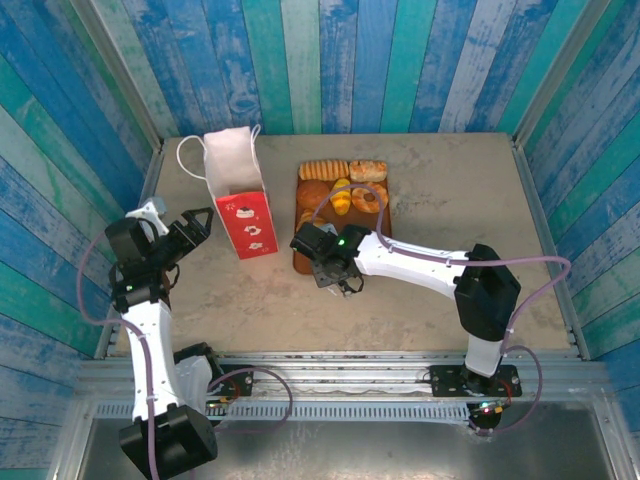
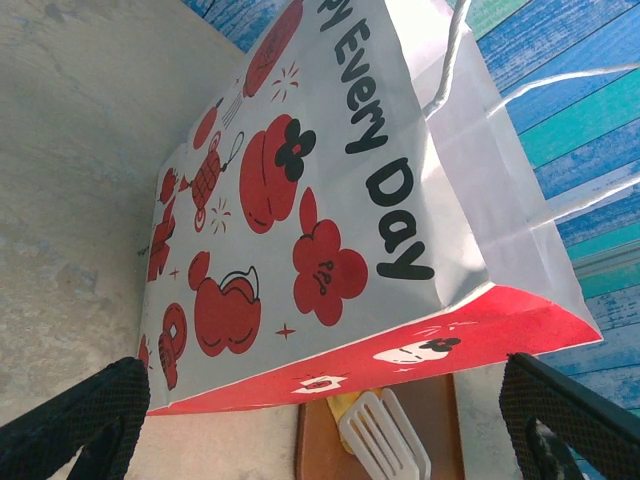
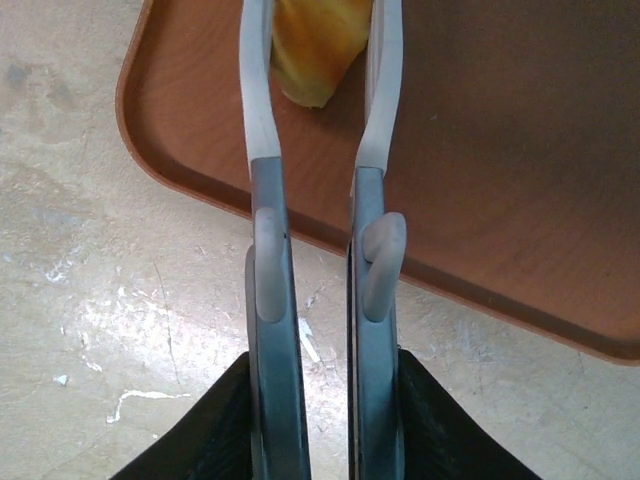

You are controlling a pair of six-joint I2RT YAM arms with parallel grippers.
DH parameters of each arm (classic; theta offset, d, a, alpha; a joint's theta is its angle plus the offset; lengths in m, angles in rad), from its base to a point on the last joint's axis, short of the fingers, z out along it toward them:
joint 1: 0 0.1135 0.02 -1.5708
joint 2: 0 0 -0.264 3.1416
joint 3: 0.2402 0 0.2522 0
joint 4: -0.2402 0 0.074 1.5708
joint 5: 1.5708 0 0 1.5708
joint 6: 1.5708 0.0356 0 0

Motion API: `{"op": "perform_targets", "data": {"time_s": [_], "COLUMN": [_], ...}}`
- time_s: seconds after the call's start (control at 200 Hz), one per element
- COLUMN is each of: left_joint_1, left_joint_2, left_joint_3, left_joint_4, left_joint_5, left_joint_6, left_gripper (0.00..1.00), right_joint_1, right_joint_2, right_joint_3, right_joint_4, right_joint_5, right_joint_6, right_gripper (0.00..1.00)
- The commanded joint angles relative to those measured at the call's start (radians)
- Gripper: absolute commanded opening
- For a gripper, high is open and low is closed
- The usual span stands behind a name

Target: Place the fake bread into the paper bag

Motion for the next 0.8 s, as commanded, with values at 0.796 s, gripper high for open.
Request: {"op": "perform_targets", "data": {"time_s": [0.796], "left_joint_1": [-0.002], "left_joint_2": [0.282], "left_joint_3": [0.571], "left_joint_4": [-0.084], "left_joint_5": [-0.02], "left_joint_6": [0.121], "left_gripper": [0.96], "right_joint_1": [0.003], "right_joint_2": [-0.448], "right_joint_3": [0.031], "right_joint_4": [-0.039], "right_joint_5": [0.291], "right_joint_6": [-0.089], "right_gripper": [0.02]}}
